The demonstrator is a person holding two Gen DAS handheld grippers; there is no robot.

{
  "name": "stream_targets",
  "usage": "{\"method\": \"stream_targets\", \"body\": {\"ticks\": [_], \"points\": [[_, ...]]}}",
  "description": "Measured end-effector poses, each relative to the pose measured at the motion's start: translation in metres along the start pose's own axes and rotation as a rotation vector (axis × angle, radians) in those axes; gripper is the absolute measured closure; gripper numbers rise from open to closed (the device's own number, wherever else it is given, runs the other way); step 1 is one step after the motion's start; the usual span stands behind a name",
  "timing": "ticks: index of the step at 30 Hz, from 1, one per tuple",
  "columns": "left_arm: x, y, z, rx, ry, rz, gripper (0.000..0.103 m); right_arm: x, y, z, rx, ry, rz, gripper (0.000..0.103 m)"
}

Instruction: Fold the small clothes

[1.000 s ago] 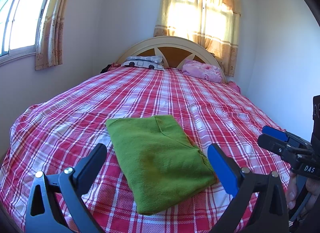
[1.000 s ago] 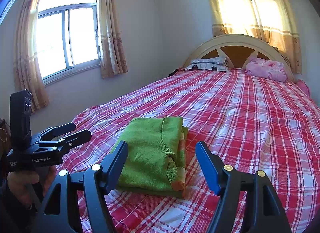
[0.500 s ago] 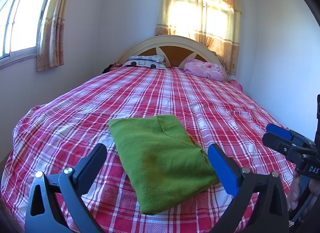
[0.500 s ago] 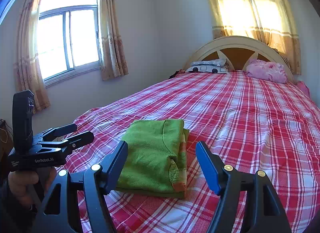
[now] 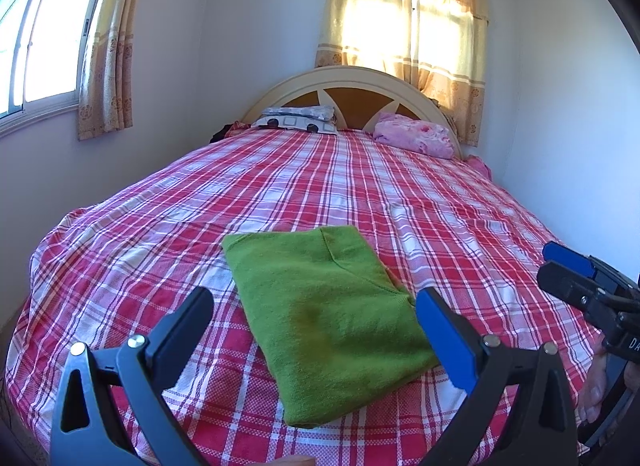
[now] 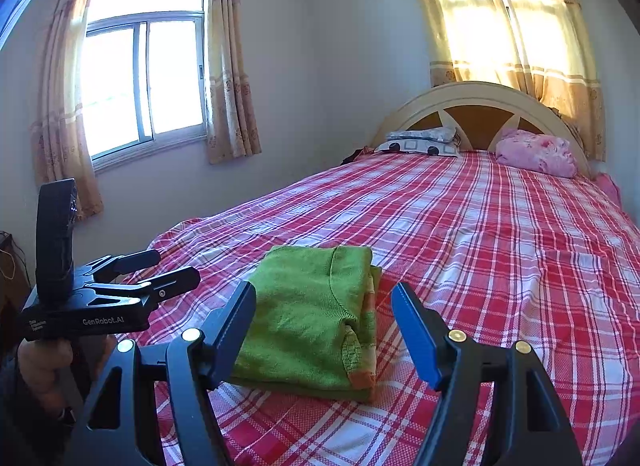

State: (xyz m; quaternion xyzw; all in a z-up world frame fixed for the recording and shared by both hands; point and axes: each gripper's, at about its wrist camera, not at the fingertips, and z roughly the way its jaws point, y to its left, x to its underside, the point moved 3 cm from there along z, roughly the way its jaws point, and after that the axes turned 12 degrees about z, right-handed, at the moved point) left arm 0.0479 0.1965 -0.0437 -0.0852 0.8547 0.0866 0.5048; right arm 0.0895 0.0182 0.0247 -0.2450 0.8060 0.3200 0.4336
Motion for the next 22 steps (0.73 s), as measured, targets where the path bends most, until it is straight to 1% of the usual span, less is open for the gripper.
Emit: {"method": "stream_targets", "body": {"ticks": [3,6,18,22], "points": [[-0.001,0.003,-0.002,-0.002,-0.012,-0.005,0.000,-0.001,0.000,-0.001,0.000,-0.007,-0.003,0.032],[-0.002,0.005,-0.004,-0.019,-0.021,-0.007,0.000,0.000,0.001,-0.001,0.000,-0.017,-0.010,0.032],[0.004,0.015,0.001,-0.055,-0.013,-0.006,0.000,0.008,0.002,0.004,-0.007,0.011,-0.010,0.032],[0.005,0.015,0.002,-0.049,-0.012,0.000,0.000,0.010,0.001,0.006,-0.005,0.025,-0.006,0.031]]}}
